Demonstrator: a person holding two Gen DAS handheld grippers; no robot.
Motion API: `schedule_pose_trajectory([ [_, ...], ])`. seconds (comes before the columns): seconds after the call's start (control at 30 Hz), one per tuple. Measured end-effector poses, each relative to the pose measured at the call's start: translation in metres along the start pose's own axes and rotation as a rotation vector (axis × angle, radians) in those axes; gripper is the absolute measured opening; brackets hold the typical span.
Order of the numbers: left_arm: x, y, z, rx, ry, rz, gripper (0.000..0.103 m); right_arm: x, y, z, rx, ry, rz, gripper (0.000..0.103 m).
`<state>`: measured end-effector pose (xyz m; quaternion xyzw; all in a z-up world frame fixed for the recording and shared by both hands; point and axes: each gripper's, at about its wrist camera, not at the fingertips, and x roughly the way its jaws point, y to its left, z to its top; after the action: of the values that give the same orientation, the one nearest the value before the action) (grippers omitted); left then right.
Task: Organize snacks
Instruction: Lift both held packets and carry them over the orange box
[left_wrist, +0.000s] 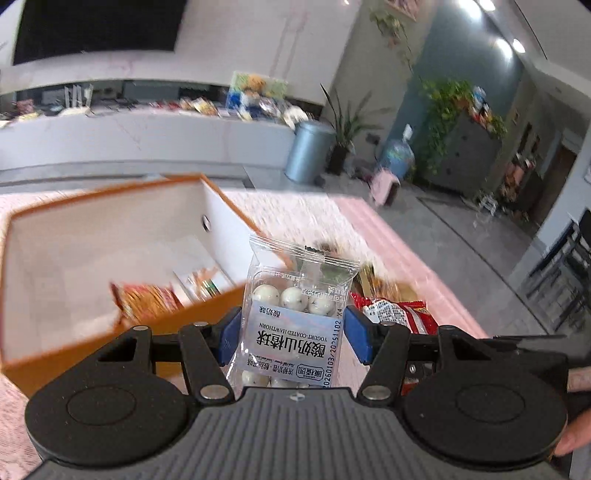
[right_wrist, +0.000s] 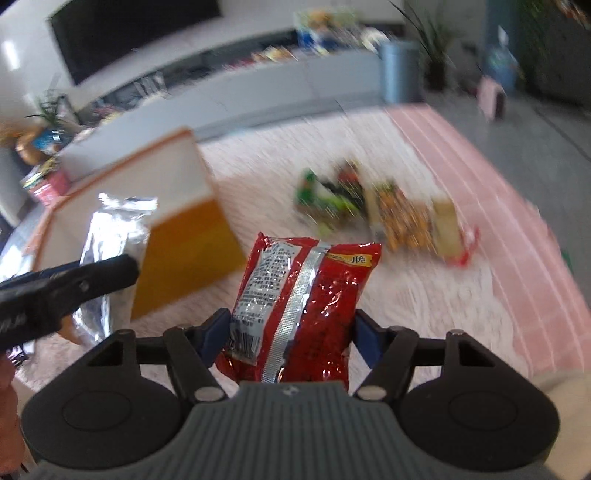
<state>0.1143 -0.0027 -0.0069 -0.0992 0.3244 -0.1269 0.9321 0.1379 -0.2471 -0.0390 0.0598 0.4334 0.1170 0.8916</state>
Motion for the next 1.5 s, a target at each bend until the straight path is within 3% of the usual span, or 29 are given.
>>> schedule_pose_trajectory([
  [0.13,-0.015,0.009,0.018,-0.012,-0.062,0.042,0.067,-0.016,0.026,0.013,-0.099,-0.074,0.041,0.068],
  [0.37,-0.014,0.036,0.043,-0.075,-0.1,0.103,0.067,-0.019,0.062,0.042,-0.228,-0.157,0.091,0.068],
  [0.63,0.007,0.072,0.053,-0.133,-0.07,0.167,0.067,0.008,0.097,0.071,-0.341,-0.165,0.117,0.068],
  [0.83,0.035,0.092,0.057,-0.156,-0.004,0.202,0.067,0.045,0.122,0.087,-0.438,-0.143,0.114,0.068],
  [1.03,0.064,0.113,0.057,-0.176,0.094,0.222,0.067,0.094,0.142,0.104,-0.52,-0.068,0.093,0.068],
  [1.5,0.096,0.149,0.042,-0.254,0.18,0.243,0.069,0.166,0.174,0.119,-0.68,0.072,0.05,0.068],
])
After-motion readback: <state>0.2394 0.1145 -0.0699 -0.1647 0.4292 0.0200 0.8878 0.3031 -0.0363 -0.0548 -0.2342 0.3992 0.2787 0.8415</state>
